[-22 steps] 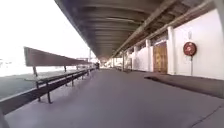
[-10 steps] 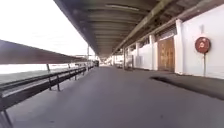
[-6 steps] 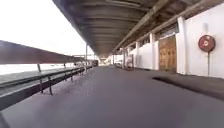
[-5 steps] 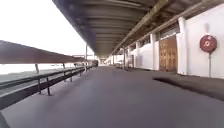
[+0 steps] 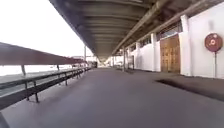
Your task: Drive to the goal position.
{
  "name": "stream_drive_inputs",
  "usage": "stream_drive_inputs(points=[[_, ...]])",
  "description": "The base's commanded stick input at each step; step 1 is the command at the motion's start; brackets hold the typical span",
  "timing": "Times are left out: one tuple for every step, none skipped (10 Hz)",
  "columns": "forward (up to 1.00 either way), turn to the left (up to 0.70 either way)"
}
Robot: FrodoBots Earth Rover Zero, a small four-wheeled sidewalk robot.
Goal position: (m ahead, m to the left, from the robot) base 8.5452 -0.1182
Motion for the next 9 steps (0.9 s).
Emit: stream_drive_inputs(points=[[0.70, 0.00], [0.70, 0.00], [0.70, 0.00], [0.70, 0.00], [0.70, 0.00], [0.70, 0.10], [0.70, 0.26], [0.70, 0.28], [0.70, 0.12]])
